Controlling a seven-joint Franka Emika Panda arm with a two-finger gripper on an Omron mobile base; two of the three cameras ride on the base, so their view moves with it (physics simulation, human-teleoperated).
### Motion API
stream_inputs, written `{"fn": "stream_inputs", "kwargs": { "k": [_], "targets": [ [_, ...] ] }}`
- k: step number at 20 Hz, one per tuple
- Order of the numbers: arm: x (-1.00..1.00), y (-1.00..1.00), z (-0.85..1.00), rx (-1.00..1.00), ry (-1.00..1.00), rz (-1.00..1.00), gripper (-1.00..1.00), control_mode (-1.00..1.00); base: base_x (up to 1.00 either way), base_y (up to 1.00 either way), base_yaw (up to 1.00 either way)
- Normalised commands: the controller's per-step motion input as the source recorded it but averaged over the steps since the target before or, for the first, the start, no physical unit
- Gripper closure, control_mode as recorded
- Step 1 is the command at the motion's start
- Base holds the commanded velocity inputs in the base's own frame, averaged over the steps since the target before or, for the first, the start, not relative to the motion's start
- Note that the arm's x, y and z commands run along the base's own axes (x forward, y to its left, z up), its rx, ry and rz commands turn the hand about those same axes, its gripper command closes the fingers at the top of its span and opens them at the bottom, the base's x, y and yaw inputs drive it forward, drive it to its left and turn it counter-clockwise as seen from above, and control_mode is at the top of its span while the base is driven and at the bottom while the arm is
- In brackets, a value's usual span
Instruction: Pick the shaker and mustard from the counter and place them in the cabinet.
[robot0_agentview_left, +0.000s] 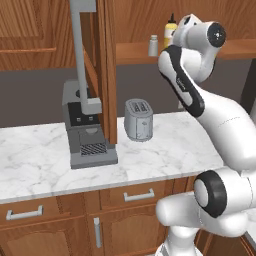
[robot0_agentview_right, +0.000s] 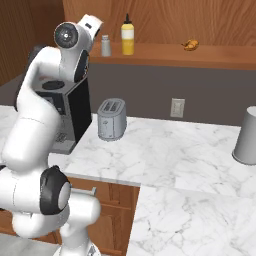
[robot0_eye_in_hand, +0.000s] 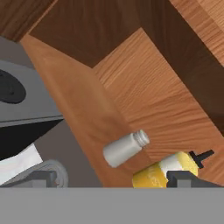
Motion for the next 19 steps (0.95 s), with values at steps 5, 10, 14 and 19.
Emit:
{"fn": "stream_inputs", "kwargs": {
  "k": [5,10,14,19],
  "targets": [
    [-1.00,0.00,-0.20,0.08,0.00,-0.08,-1.00,-1.00,0.00,0.00,0.00],
    [-0.92,0.00,-0.43,0.11,0.02,-0.14,-1.00,-1.00,0.00,0.00,0.00],
    [-0.79,0.00,-0.58,0.13,0.09,-0.15,-1.00,-1.00,0.00,0.00,0.00],
    [-0.62,0.00,-0.73,0.11,0.16,-0.16,-1.00,-1.00,0.00,0.00,0.00]
  ]
}}
